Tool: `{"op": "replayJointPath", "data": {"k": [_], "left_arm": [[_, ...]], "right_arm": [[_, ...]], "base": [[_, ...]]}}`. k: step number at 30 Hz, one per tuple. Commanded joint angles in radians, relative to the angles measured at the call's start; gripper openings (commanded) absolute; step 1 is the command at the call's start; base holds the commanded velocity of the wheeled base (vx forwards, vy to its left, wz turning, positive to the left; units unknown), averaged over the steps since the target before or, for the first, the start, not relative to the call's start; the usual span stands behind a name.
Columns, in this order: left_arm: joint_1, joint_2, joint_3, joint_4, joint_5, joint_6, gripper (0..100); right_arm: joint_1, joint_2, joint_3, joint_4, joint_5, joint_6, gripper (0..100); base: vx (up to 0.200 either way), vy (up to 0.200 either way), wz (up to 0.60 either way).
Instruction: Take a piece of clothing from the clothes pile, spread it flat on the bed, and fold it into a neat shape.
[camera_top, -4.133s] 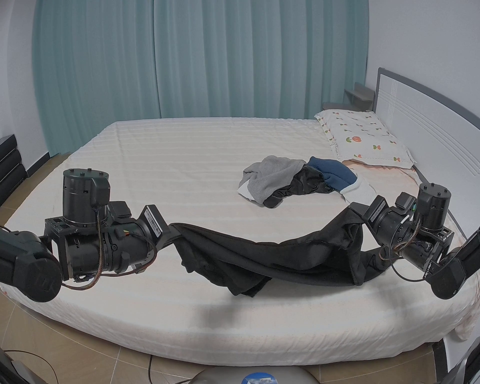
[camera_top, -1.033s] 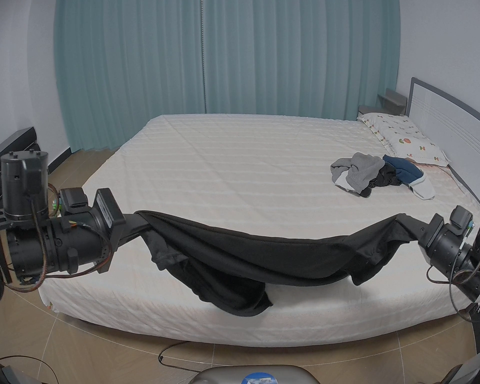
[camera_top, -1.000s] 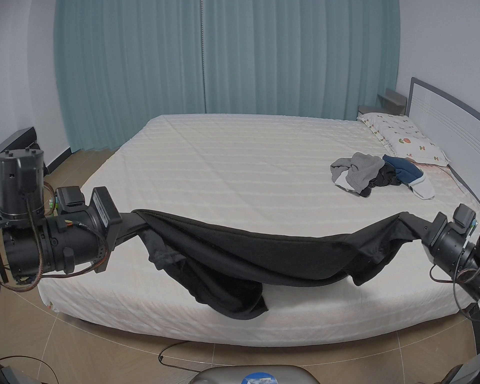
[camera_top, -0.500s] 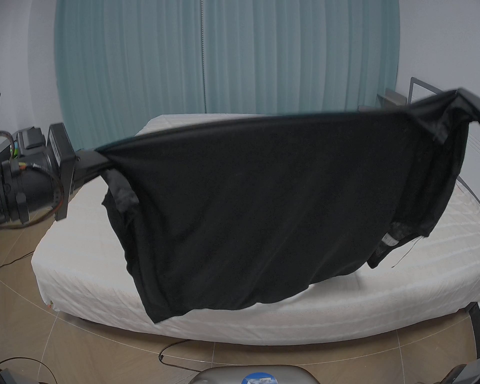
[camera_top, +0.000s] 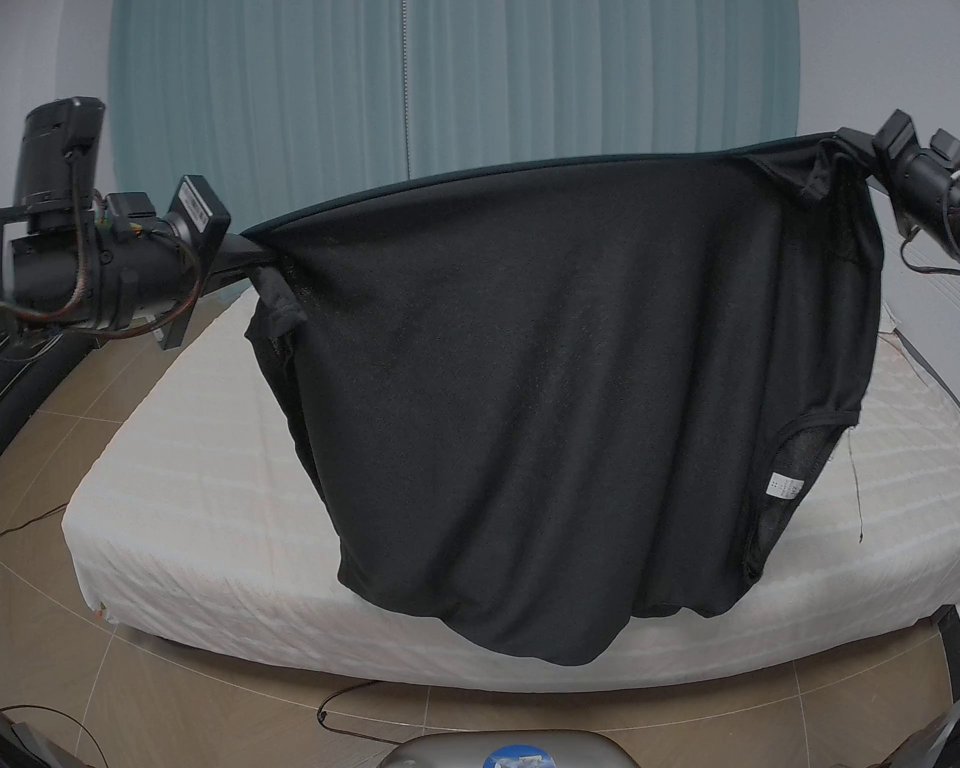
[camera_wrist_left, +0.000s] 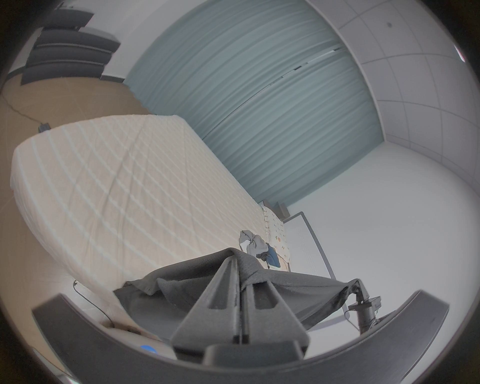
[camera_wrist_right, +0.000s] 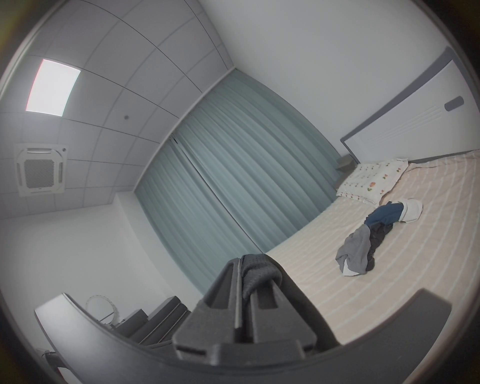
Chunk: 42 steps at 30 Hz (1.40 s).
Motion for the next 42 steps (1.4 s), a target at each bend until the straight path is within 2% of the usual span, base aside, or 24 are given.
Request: {"op": "replayJointPath", "data": {"k": [1,13,18,22,31,37,38,40,41,42], "left_arm": [[0.025,0.191,-0.088,-0.002,-0.009,-0.041,0],[0.046,0.402,-0.214,-0.002,-0.028,-0.042,0],[0.046,0.504,-0.231,-0.005,-0.088,-0.042,0],[0.045,0.603,-0.292,-0.003,-0.089,-0.044,0],[0.04,0.775,-0.38,-0.006,-0.085,-0.067,0],[0.043,0.892,-0.499,0.015,-0.069,-0.078,0],[0.042,0.904,-0.505,0.018,-0.069,-0.082,100],[0.037,0.924,-0.513,0.015,-0.068,-0.087,100],[0.037,0.925,-0.515,0.015,-0.068,-0.087,100],[0.037,0.935,-0.524,0.012,-0.068,-0.096,100]], "right_arm": [[-0.017,0.192,-0.055,-0.049,0.003,0.006,0],[-0.011,0.393,-0.096,-0.143,-0.01,-0.005,0],[-0.006,0.467,-0.089,-0.144,-0.013,0.003,0],[-0.006,0.546,-0.093,-0.146,-0.022,0.006,0],[-0.005,0.704,-0.104,-0.178,-0.051,0.027,0],[-0.015,0.813,-0.133,-0.184,-0.092,0.053,0],[-0.015,0.83,-0.133,-0.184,-0.091,0.075,0],[-0.014,0.855,-0.135,-0.186,-0.086,0.089,0],[-0.014,0.858,-0.135,-0.186,-0.085,0.089,100],[-0.012,0.882,-0.138,-0.187,-0.082,0.089,100]], "base": [[0.2,0.0,0.0],[0.2,0.0,0.0],[0.2,0.0,0.0],[0.2,0.0,0.0],[0.0,0.0,0.0],[0.0,0.0,0.0],[0.0,0.0,0.0],[0.0,0.0,0.0],[0.0,0.0,0.0],[0.0,0.0,0.0]]}}
